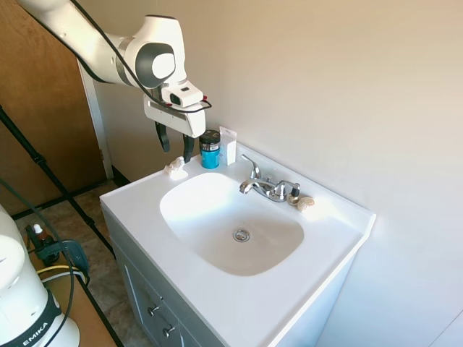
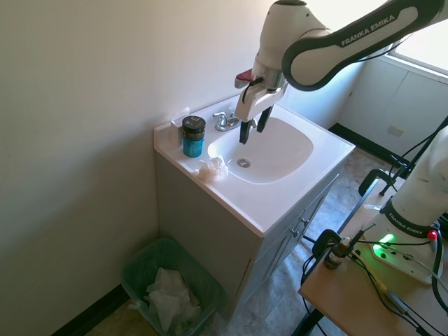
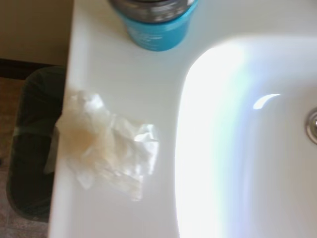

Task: Throw the tissue in the trash bin

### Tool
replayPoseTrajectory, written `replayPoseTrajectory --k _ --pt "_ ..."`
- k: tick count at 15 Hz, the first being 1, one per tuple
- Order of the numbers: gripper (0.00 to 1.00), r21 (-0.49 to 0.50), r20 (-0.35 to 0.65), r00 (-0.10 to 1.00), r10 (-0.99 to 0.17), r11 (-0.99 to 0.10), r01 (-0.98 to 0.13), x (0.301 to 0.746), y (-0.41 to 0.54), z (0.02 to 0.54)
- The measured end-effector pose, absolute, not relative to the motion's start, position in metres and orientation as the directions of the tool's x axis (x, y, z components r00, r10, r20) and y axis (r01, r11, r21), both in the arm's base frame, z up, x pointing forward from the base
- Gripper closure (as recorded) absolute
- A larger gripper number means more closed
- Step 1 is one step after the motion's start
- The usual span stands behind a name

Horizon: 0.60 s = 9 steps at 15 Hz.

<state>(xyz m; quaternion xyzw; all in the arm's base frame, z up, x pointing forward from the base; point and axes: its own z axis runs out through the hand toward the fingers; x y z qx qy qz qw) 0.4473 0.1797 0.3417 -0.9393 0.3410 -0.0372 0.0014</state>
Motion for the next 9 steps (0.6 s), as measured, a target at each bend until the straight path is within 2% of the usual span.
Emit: replayPoseTrajectory --k 4,8,9 --pt "0.00 -0.011 0.062 0.781 -0.621 -0.783 -0.622 0.464 0.214 0.299" --pt "0.00 0.003 0.068 0.791 -0.608 -0.792 -0.610 0.472 0.241 0.279" --pt "1.00 0.008 0.070 0.791 -0.607 -0.793 -0.609 0.476 0.242 0.275"
